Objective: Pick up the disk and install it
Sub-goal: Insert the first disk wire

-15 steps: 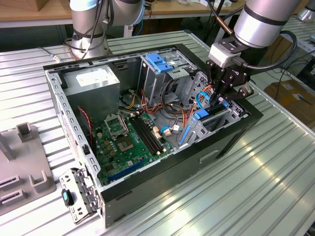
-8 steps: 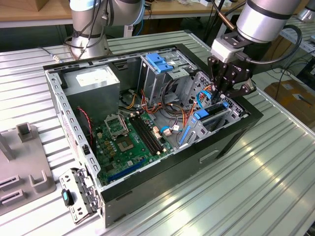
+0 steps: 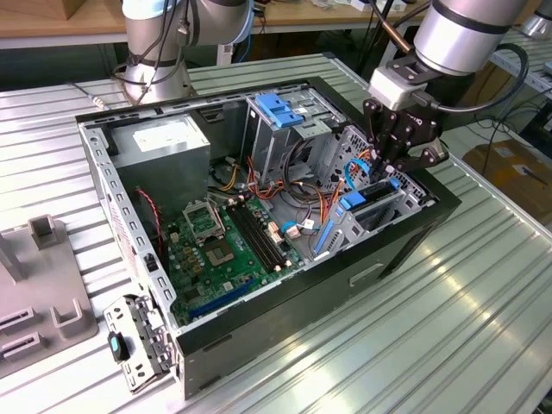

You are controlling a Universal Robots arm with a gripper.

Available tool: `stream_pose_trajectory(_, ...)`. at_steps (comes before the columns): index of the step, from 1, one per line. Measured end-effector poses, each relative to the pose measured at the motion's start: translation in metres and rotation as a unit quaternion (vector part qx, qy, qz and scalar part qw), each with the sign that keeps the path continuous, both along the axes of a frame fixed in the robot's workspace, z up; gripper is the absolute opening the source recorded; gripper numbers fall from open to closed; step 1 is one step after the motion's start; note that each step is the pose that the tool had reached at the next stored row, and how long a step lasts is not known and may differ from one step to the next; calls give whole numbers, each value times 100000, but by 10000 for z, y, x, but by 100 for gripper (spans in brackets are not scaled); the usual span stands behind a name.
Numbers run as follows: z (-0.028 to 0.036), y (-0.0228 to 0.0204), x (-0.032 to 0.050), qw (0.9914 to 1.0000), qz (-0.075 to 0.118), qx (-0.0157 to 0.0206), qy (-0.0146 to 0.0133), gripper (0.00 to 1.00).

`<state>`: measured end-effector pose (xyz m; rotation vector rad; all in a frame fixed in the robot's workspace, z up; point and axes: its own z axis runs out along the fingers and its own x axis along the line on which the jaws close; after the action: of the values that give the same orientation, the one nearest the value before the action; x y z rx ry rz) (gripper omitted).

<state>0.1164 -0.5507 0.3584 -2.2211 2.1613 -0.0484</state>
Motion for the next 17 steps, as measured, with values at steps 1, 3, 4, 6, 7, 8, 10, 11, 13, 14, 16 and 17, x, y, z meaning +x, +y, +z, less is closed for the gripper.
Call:
stream_pose_trajectory(1, 0, 0, 0, 100000, 3, -2, 0, 16)
stream_pose_trajectory(3, 0, 0, -2, 100000, 4, -5, -1, 16)
stream_pose_trajectory(4, 0, 0, -2, 100000, 1, -3, -1, 16)
stream_pose_trajectory(6, 0, 0, -3, 100000, 1, -3, 0, 16)
stream_pose_trajectory(7, 0, 0, -3, 100000, 1, -3, -1, 16)
stream_pose_trajectory(8, 0, 0, -3, 100000, 4, -5, -1, 16)
stream_pose_trajectory(10, 0, 0, -3, 100000, 2, -5, -1, 16)
stream_pose_trajectory(11, 0, 0, -3, 100000, 3, -2, 0, 16)
stream_pose_trajectory(13, -7, 1, -4, 100000, 1, -3, -68, 16)
stream_pose_trajectory(14, -15, 0, -6, 100000, -2, -6, -161, 16)
stream_pose_trajectory(16, -42, 0, -14, 99998, 0, -6, -612, 16)
stream_pose_trajectory(17, -44, 0, -19, 99998, 2, -9, -666, 16)
